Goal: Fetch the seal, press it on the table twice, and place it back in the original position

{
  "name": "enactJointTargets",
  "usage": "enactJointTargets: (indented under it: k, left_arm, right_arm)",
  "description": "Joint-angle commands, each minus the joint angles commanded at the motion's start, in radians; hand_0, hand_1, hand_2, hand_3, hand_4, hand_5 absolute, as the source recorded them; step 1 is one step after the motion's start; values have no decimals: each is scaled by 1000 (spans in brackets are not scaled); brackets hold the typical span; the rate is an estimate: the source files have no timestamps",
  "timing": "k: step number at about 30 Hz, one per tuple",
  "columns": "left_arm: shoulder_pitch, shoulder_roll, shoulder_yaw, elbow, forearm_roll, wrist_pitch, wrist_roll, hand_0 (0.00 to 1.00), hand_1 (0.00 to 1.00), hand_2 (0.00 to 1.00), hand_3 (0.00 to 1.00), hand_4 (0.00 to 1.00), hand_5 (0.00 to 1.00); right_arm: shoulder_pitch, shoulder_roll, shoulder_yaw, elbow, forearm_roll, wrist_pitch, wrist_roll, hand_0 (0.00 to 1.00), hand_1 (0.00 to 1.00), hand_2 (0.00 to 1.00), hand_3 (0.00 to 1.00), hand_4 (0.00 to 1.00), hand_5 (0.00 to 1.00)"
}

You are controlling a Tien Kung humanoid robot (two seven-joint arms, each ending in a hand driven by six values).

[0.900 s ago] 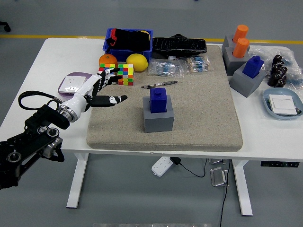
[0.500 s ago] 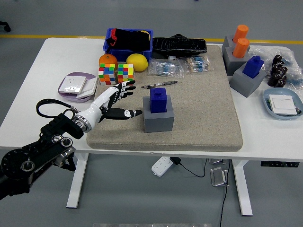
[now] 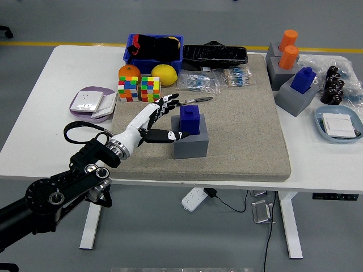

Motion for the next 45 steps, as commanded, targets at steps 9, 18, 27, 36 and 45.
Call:
enactJointTargets:
  k: [9,18,27,36,45]
  left_arm:
    - [-7,-32,22,36,25,53,-22,934,873,834,957,790,2]
    - [-17,-52,43,45,20,73,-33,923,849,788,949,765,2]
    - [-16,-67,60,52,11,72,-33,918,834,785,950,739,2]
    - [-21,-78,66,66,7,76,-37,916,830,787,947,734,2]
    - [-36,-88,70,98,-1,86,-38,899,802,751,934,627,2]
  right_arm:
    - [-1,4,-3,1,6,3,-1,793,705,688,645,767,547]
    - [-3,7,3,0,7,3,0,793,705,688,645,766,547]
    - [-5,8,8,-1,6,3,0,794,706,688,645,767,548]
    - [-4,7,3,0,8,4,1,793,704,688,645,767,547]
    - [-3,5,6,1,8,3,2,793,706,687,645,768,547]
